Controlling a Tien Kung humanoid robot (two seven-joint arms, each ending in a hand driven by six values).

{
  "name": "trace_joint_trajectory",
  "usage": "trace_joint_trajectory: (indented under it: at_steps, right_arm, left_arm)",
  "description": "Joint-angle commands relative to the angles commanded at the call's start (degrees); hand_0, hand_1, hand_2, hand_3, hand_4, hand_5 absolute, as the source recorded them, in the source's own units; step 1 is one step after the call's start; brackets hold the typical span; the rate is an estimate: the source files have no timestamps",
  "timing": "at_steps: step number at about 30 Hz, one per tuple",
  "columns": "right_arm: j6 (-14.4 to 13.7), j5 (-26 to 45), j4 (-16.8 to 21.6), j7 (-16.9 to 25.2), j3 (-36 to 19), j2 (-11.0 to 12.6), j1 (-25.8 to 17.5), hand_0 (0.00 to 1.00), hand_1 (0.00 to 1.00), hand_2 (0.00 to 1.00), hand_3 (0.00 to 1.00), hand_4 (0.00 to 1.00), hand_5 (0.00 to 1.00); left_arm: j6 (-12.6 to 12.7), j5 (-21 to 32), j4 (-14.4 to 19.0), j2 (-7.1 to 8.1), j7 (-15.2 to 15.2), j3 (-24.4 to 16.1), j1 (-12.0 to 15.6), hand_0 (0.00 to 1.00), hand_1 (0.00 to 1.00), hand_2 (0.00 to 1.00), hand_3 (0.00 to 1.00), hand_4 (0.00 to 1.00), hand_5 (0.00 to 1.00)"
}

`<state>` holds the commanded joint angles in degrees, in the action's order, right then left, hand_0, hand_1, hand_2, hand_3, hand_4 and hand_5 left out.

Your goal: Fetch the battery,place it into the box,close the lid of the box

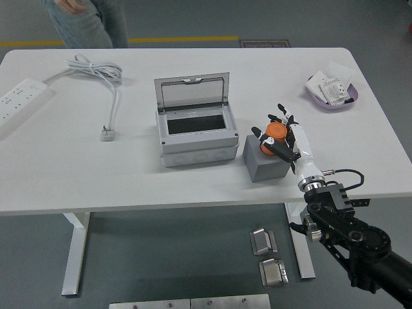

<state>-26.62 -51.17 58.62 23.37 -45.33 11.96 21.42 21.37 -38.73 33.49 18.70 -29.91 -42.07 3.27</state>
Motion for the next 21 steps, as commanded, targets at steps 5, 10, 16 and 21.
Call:
trace_joint_trajectory:
  at_steps: [5, 10, 16, 21]
  right_arm:
    - [-0.43, 0.42, 0.25, 0.04, 0.13, -0.02, 0.09, 0.761, 0.771, 0.763, 0.899, 0.855, 0.232]
    - [-0.64, 1.28, 0.54, -0.05, 0.11, -0.03, 0.13, 0.690, 0.720, 0.699, 0.827, 0.625, 0.032]
    - [-0.39, 2.26, 0.68, -0.59, 0.26, -0.09, 0.06, 0.649, 0.681, 0.623, 0.722, 0.439, 0.002]
    - [-0.47, 2.56, 0.74, -0.88, 0.74, -0.24, 0.00, 0.665, 0.647, 0.578, 0.625, 0.348, 0.002]
  left_arm:
    - [-0.03, 0.07, 0.00, -0.07, 0.05, 0.02, -0.10, 0.586, 0.644, 0.592, 0.596, 0.605, 0.177]
    - [-0.04, 0.18, -0.01, -0.12, 0.15, 0.06, -0.19, 0.585, 0.644, 0.591, 0.596, 0.605, 0.176]
    - [-0.03, 0.33, -0.02, -0.13, 0.26, 0.13, -0.25, 0.585, 0.644, 0.592, 0.596, 0.604, 0.175]
    - [-0.06, 0.42, -0.02, -0.15, 0.32, 0.17, -0.26, 0.584, 0.644, 0.591, 0.595, 0.604, 0.175]
